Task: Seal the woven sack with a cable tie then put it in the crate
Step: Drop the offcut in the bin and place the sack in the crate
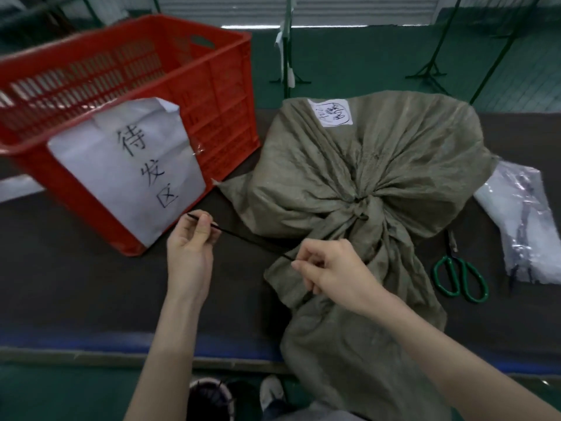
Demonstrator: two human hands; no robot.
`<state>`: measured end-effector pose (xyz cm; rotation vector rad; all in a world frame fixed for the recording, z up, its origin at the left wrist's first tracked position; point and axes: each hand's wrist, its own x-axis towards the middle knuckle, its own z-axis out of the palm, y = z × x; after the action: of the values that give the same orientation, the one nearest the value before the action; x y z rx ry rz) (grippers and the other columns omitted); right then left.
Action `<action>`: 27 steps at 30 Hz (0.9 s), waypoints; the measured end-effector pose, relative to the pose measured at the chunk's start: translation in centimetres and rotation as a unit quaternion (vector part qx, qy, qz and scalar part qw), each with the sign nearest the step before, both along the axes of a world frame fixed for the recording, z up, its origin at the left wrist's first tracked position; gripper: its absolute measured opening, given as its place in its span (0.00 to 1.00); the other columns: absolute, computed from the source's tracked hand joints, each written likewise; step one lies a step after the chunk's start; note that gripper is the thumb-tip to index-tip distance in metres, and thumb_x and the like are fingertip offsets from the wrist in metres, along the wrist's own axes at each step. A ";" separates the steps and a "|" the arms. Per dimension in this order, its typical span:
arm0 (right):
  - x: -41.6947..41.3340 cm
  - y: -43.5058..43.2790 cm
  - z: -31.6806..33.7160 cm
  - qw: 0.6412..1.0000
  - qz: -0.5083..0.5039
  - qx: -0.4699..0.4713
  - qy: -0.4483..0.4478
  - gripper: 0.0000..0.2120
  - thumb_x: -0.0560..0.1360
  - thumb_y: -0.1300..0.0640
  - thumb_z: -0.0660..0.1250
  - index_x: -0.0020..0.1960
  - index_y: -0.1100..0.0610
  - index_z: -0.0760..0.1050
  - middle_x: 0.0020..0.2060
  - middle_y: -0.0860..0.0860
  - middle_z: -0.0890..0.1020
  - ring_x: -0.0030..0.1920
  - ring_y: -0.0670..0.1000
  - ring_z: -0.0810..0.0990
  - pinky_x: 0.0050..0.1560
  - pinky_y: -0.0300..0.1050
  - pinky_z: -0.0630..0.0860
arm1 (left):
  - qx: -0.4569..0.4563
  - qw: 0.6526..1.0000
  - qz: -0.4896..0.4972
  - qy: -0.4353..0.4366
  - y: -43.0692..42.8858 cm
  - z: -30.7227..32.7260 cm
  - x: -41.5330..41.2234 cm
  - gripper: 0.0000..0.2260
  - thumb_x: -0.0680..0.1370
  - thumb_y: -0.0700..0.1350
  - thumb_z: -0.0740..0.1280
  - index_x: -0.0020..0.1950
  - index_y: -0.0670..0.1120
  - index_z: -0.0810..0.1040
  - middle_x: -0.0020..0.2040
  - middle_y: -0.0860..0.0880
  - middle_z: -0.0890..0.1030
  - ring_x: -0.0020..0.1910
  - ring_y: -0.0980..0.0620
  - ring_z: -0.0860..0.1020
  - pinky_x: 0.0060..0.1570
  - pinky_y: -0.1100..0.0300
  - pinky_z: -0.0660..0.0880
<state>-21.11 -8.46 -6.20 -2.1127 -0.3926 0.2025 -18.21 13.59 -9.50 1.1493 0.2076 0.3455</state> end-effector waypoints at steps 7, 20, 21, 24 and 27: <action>0.3 3.5 -2.1 0.993 0.086 -0.063 0.054 0.08 0.74 0.60 0.67 0.37 0.61 0.76 0.28 0.53 0.83 0.28 0.52 0.81 0.32 0.40 0.76 | 0.004 0.997 0.055 0.051 5.0 -1.8 -4.5 0.09 0.80 0.37 0.60 0.43 0.46 0.74 0.38 0.51 0.75 0.35 0.58 0.75 0.42 0.66 0.75; -0.4 8.8 -6.4 0.960 0.221 -0.140 0.102 0.11 0.76 0.45 0.64 0.50 0.52 0.78 0.39 0.45 0.82 0.39 0.41 0.79 0.42 0.40 0.75 | 0.385 0.905 -0.072 0.165 12.6 -2.7 -14.4 0.10 0.71 0.36 0.73 0.36 0.50 0.82 0.33 0.55 0.83 0.33 0.58 0.79 0.37 0.67 0.74; -0.5 9.0 -6.5 0.959 0.223 -0.143 0.099 0.10 0.76 0.46 0.64 0.49 0.52 0.78 0.38 0.45 0.81 0.38 0.41 0.78 0.41 0.40 0.74 | 0.417 0.889 -0.090 0.169 12.9 -3.4 -14.8 0.09 0.70 0.37 0.74 0.36 0.51 0.81 0.34 0.55 0.83 0.34 0.58 0.79 0.38 0.66 0.74; -0.7 10.0 -7.1 0.954 0.238 -0.152 0.098 0.10 0.77 0.48 0.64 0.50 0.53 0.78 0.38 0.47 0.82 0.37 0.41 0.78 0.38 0.38 0.73 | 0.512 0.835 -0.112 0.169 13.6 -6.0 -16.5 0.08 0.69 0.40 0.76 0.36 0.51 0.81 0.35 0.55 0.82 0.34 0.59 0.78 0.38 0.71 0.71; -0.8 10.7 -7.6 0.952 0.249 -0.154 0.092 0.09 0.77 0.48 0.64 0.49 0.53 0.79 0.37 0.46 0.82 0.37 0.41 0.78 0.39 0.39 0.73 | 0.549 0.809 -0.113 0.177 14.6 -9.0 -18.4 0.04 0.68 0.39 0.76 0.37 0.45 0.82 0.33 0.53 0.80 0.36 0.57 0.77 0.37 0.72 0.71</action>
<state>-21.91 2.23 -13.83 -2.2350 -0.8224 0.7925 -36.62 28.18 -18.51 2.3791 0.1897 -0.0074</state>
